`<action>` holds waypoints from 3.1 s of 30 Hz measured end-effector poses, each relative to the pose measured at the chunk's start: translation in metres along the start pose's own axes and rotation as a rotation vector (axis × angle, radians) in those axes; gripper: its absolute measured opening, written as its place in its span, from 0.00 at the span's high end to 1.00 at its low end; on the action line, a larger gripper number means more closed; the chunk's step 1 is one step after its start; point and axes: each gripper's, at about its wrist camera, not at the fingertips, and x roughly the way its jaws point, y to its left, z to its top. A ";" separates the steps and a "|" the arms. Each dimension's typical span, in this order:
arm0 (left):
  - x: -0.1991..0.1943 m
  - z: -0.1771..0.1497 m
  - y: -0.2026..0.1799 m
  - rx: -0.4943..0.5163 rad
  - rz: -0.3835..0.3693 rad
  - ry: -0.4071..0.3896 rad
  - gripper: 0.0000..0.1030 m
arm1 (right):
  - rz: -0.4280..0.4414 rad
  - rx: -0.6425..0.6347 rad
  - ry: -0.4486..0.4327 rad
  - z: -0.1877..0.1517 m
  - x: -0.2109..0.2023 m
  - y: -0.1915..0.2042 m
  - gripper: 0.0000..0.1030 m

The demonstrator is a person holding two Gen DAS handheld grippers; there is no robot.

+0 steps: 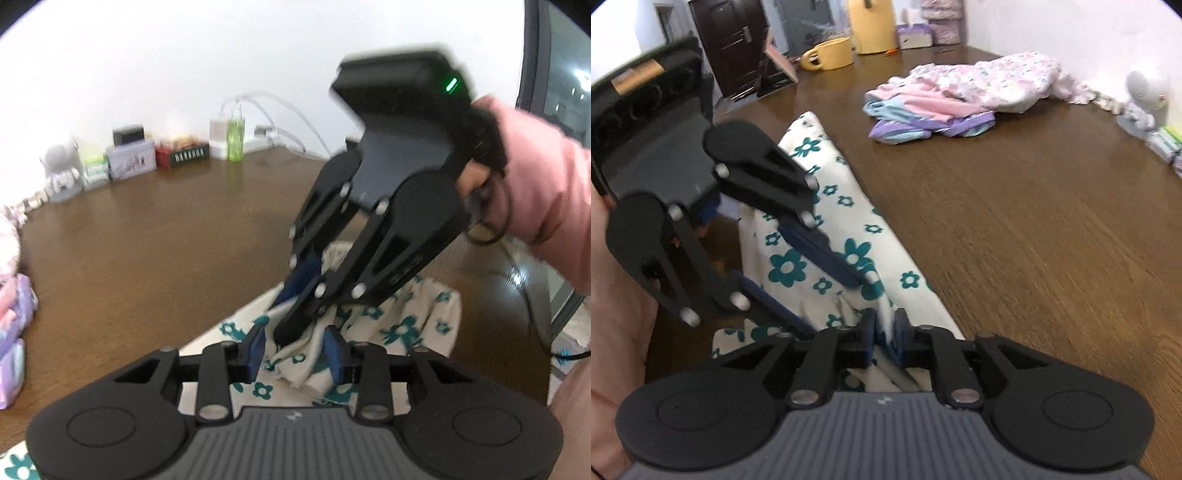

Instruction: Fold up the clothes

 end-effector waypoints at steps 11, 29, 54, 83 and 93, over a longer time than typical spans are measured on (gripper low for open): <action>0.008 0.005 0.010 -0.003 0.006 -0.006 0.68 | -0.215 0.271 -0.357 -0.084 -0.097 0.037 0.60; -0.023 0.014 -0.011 0.057 -0.027 -0.071 0.71 | -0.618 0.176 -0.334 -0.105 -0.029 0.121 0.67; -0.004 -0.012 -0.009 0.079 -0.026 0.013 0.69 | -0.411 0.875 -0.635 -0.169 -0.078 0.076 0.43; -0.004 -0.019 0.007 0.014 -0.111 -0.018 0.69 | -0.331 1.107 -0.743 -0.160 -0.040 0.082 0.40; -0.004 -0.021 0.008 0.016 -0.118 -0.029 0.69 | -0.274 1.250 -0.845 -0.179 -0.035 0.073 0.74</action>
